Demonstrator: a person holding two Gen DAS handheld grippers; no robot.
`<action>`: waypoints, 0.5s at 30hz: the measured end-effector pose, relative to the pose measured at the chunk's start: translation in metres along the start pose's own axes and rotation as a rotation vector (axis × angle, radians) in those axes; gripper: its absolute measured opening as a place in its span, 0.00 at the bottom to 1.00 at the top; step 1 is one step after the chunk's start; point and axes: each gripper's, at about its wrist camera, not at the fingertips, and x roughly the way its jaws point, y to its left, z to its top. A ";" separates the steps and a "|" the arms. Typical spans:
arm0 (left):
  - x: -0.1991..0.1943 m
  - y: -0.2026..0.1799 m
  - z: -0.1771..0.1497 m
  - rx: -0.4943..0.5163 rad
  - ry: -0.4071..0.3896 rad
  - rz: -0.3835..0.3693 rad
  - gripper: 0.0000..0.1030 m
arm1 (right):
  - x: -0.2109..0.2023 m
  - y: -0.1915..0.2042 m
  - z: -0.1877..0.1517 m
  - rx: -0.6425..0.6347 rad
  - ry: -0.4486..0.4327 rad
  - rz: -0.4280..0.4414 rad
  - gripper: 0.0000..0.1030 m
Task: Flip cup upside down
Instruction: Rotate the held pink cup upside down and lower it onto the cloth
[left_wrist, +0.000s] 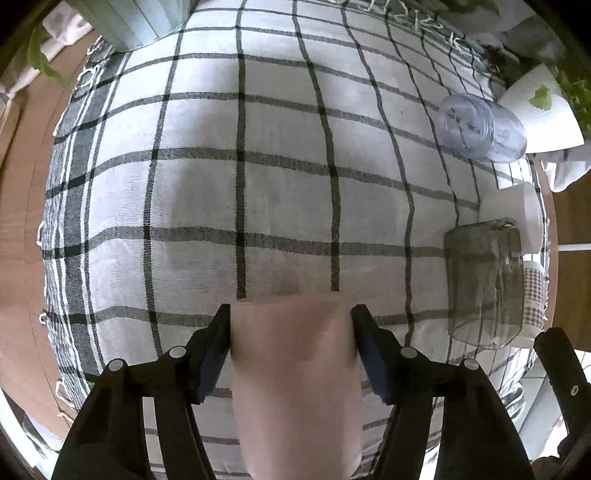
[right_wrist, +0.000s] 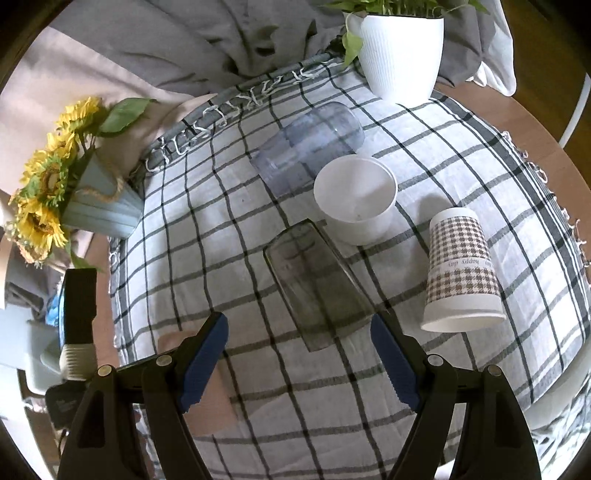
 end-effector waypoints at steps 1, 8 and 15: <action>-0.001 0.001 0.000 -0.007 -0.003 0.000 0.61 | 0.000 0.001 0.000 -0.002 0.000 0.001 0.78; -0.032 0.006 -0.010 -0.017 -0.096 0.008 0.61 | -0.005 0.001 0.000 -0.007 -0.005 0.012 0.77; -0.058 -0.002 -0.030 0.029 -0.200 0.017 0.61 | -0.018 0.000 -0.004 -0.033 -0.015 0.033 0.77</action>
